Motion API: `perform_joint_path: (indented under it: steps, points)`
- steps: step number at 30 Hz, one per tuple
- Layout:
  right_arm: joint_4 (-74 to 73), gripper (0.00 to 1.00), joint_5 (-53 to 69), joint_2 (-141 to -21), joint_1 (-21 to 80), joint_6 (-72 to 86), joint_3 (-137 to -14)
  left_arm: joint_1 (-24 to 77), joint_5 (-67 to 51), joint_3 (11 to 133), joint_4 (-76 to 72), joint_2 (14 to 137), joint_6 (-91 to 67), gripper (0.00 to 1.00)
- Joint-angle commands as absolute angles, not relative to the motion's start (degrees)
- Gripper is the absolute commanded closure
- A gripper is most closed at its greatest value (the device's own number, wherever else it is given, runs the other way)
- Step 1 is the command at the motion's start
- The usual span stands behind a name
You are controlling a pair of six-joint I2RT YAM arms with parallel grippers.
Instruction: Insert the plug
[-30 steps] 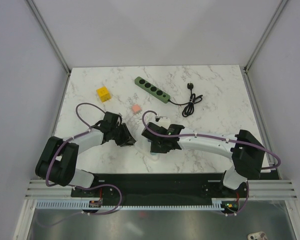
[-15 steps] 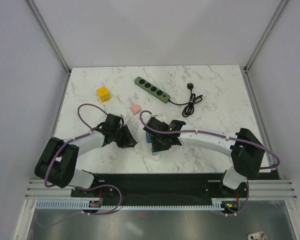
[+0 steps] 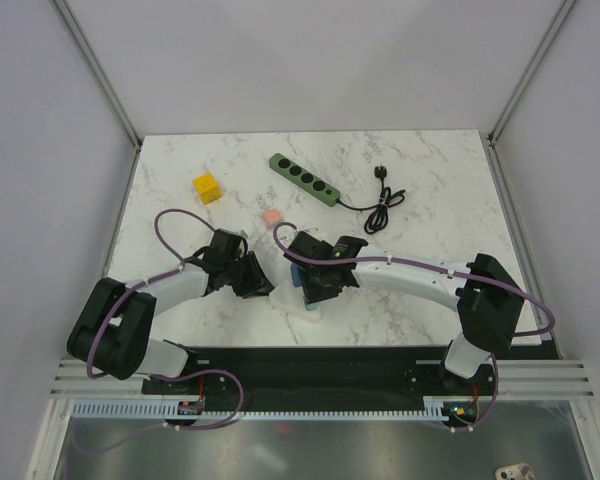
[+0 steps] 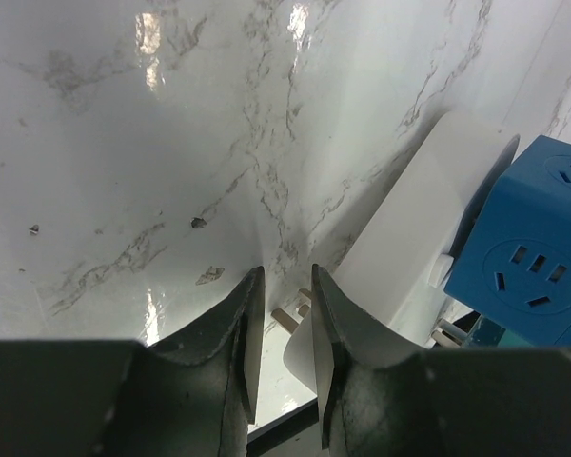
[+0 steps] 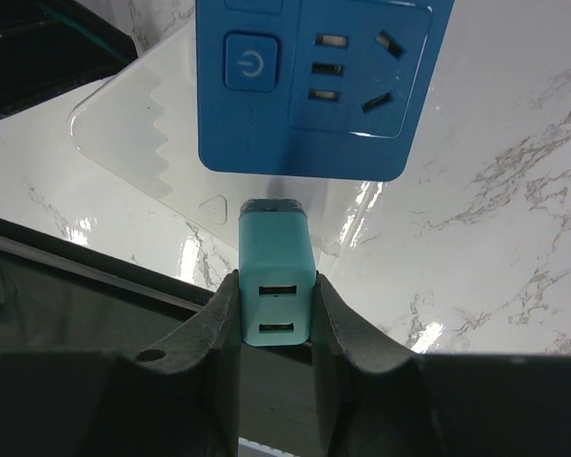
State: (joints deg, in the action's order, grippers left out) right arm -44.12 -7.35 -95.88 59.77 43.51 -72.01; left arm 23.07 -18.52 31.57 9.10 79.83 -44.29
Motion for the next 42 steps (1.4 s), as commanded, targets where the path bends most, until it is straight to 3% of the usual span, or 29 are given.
perform_joint_path:
  steps: [1,31,42]
  points:
    - [-46.41,1.00,-7.73,-95.36,59.68,42.71,-74.62,23.73,-18.81,31.46,7.73,78.49,-45.62,0.67]
    - [-44.39,1.00,-5.19,-98.79,59.68,44.21,-70.49,24.26,-18.54,30.85,7.47,77.96,-45.88,0.67]
    - [-36.15,1.00,-10.37,-103.97,63.19,47.98,-62.33,24.34,-18.72,30.32,7.21,77.78,-46.23,0.67]
